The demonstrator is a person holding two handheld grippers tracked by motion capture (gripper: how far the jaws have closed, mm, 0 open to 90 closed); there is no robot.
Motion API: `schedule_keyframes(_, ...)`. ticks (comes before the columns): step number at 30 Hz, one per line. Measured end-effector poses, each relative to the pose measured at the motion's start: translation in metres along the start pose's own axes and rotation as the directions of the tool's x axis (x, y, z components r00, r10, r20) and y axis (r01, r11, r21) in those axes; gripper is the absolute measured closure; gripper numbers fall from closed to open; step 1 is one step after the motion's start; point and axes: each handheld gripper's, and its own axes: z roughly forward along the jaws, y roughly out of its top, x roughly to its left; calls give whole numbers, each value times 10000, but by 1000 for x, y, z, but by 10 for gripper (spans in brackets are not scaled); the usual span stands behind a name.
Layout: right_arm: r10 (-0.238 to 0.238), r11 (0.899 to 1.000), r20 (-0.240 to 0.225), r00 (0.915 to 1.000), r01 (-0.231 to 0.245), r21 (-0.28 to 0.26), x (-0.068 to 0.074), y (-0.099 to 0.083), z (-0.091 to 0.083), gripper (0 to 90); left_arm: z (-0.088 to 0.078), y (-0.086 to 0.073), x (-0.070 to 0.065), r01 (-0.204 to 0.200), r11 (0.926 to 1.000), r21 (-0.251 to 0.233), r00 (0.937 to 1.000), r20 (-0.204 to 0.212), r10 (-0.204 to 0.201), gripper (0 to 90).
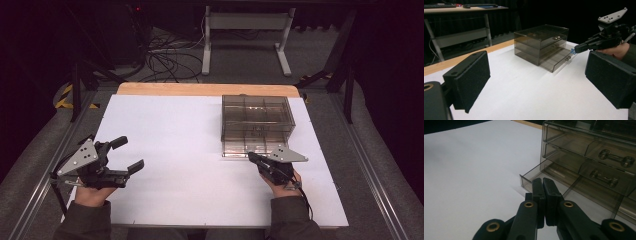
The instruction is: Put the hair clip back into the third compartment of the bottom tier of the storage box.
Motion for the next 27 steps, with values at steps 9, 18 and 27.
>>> schedule_keyframes(9,178,9998,293,9994,-175,-82,-8,-2,-2,891,0,0,0,-12,10000,19,10000,-5,12,66)
schedule_keyframes(18,372,9991,662,9971,-356,-241,-19,-3,-6,891,0,0,0,-7,10000,18,10000,-19,7,66)
schedule_keyframes(27,597,9977,970,9935,-563,-370,-28,-4,-7,891,1,0,0,-46,10000,32,10000,-62,47,66)
